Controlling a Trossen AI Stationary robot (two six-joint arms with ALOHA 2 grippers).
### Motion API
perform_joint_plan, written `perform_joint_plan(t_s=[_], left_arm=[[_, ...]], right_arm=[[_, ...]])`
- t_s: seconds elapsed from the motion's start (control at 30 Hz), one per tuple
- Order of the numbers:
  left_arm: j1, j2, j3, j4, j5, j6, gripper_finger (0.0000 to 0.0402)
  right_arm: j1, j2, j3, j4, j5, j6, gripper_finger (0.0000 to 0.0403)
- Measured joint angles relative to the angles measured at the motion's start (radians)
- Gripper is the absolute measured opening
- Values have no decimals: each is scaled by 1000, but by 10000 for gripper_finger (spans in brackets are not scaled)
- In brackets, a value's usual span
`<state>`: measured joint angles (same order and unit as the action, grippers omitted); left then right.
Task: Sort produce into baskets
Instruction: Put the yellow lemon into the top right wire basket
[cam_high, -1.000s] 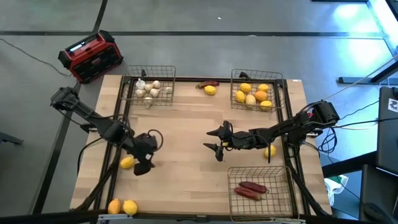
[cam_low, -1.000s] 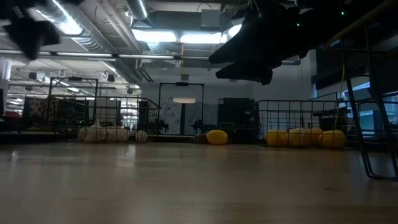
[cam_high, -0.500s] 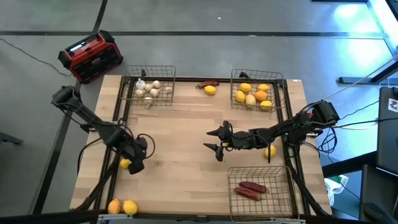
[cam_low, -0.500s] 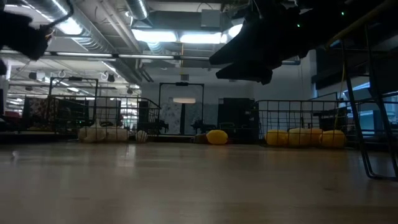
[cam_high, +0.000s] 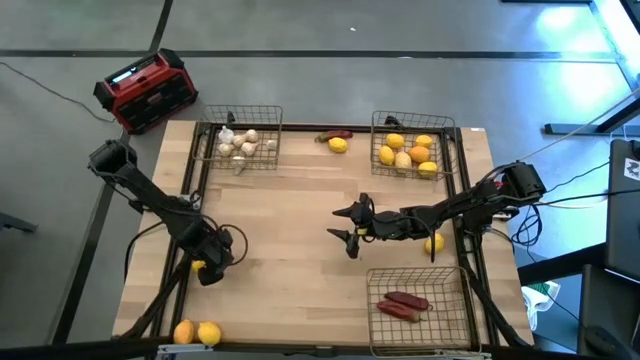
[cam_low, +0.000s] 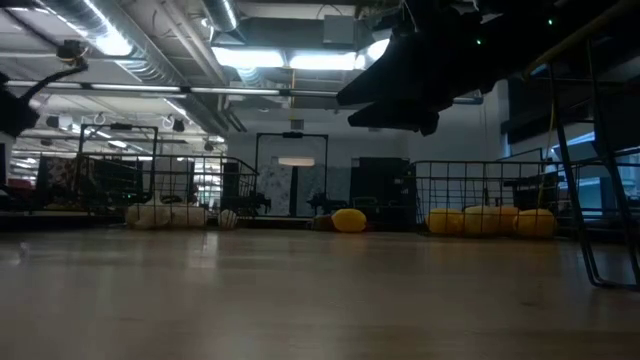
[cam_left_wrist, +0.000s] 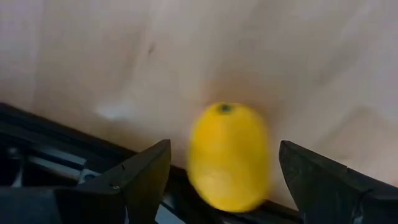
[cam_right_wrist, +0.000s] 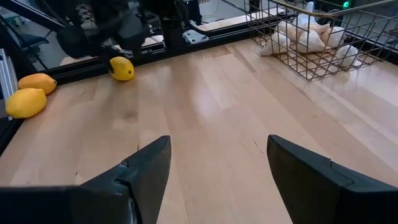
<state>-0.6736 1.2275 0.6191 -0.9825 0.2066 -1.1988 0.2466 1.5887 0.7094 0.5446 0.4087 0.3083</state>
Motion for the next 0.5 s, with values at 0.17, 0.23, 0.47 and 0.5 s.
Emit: perform_joint_plan(t_s=[0.17, 0.23, 0.47, 0.5], left_arm=[[-14, 62, -21, 2, 5, -19, 294], [-14, 79, -21, 5, 10, -23, 290], [-14, 89, -21, 7, 34, -19, 208], [-14, 89, -21, 9, 33, -19, 196]], right_arm=[[0, 0, 0, -1, 0, 0, 264], [0, 0, 0, -1, 0, 0, 264], [0, 0, 0, -2, 6, 0, 264], [0, 0, 0, -3, 10, 0, 264]])
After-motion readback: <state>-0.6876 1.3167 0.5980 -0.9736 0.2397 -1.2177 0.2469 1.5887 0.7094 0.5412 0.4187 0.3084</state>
